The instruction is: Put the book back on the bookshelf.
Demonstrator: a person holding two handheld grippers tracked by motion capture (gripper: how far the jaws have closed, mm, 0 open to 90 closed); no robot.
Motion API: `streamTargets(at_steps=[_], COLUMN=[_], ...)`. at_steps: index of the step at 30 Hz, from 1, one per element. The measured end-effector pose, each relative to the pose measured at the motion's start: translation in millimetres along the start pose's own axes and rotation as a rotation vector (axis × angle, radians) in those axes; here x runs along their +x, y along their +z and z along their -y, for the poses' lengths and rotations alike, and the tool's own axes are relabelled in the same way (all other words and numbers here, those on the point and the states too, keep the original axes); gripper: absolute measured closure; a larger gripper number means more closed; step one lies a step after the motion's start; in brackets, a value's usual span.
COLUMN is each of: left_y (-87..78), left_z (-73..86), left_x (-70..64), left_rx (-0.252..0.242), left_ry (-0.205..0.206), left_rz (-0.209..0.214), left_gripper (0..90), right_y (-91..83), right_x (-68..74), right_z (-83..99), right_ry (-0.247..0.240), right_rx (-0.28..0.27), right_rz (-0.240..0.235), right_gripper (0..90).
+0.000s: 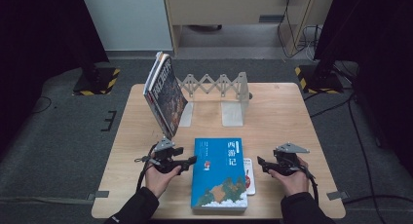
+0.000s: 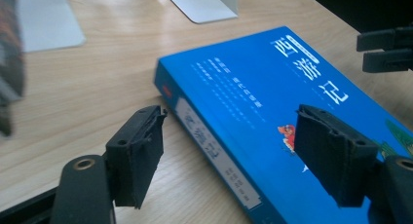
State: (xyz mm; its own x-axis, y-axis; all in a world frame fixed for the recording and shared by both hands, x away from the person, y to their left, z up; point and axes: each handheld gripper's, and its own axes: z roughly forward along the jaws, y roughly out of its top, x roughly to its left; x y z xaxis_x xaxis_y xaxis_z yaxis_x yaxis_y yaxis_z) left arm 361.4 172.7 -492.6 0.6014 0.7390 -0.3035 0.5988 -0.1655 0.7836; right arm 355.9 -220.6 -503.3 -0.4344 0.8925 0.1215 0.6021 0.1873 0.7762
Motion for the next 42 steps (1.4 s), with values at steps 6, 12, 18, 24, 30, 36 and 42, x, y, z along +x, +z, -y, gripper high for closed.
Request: streamTargets(at_steps=[6, 12, 18, 24, 30, 36, 42], left_y=[15.3, 25.1, 33.5, 40.1, 46.6, 46.6, 47.6], left_z=[5.9, 10.1, 15.3, 20.2, 24.0, 28.4, 28.6], left_x=[-2.9, -1.1, 4.4, 8.7, 10.7, 10.8, 12.0], left_rx=[0.046, 0.084, 0.082, 0.063, 0.051, 0.014, 0.006], left_ry=[-0.012, -0.023, -0.089, -0.113, -0.136, -0.140, -0.158], left_rz=[0.043, 0.053, 0.102, 0.153, 0.192, 0.195, 0.222], left_gripper=[24.3, 22.6, 15.4, 10.8, 5.5, 5.3, 2.3], right_y=[1.9, 6.7, 15.2, 22.7, 26.8, 29.9, 31.9], right_x=[15.7, 29.9, 44.6, 55.0, 58.8, 59.6, 59.6], right_z=[-3.9, -5.3, -3.7, -0.9, 0.5, 1.5, 1.8], right_ry=[0.012, 0.026, 0.028, 0.043, 0.071, 0.098, 0.108], right_rx=[-0.026, -0.020, 0.010, 0.039, 0.037, 0.038, 0.037], right_rz=[-0.077, -0.153, -0.206, -0.240, -0.265, -0.283, -0.291], right_gripper=[28.8, 29.9, 30.6, 30.7, 30.5, 30.5, 30.0])
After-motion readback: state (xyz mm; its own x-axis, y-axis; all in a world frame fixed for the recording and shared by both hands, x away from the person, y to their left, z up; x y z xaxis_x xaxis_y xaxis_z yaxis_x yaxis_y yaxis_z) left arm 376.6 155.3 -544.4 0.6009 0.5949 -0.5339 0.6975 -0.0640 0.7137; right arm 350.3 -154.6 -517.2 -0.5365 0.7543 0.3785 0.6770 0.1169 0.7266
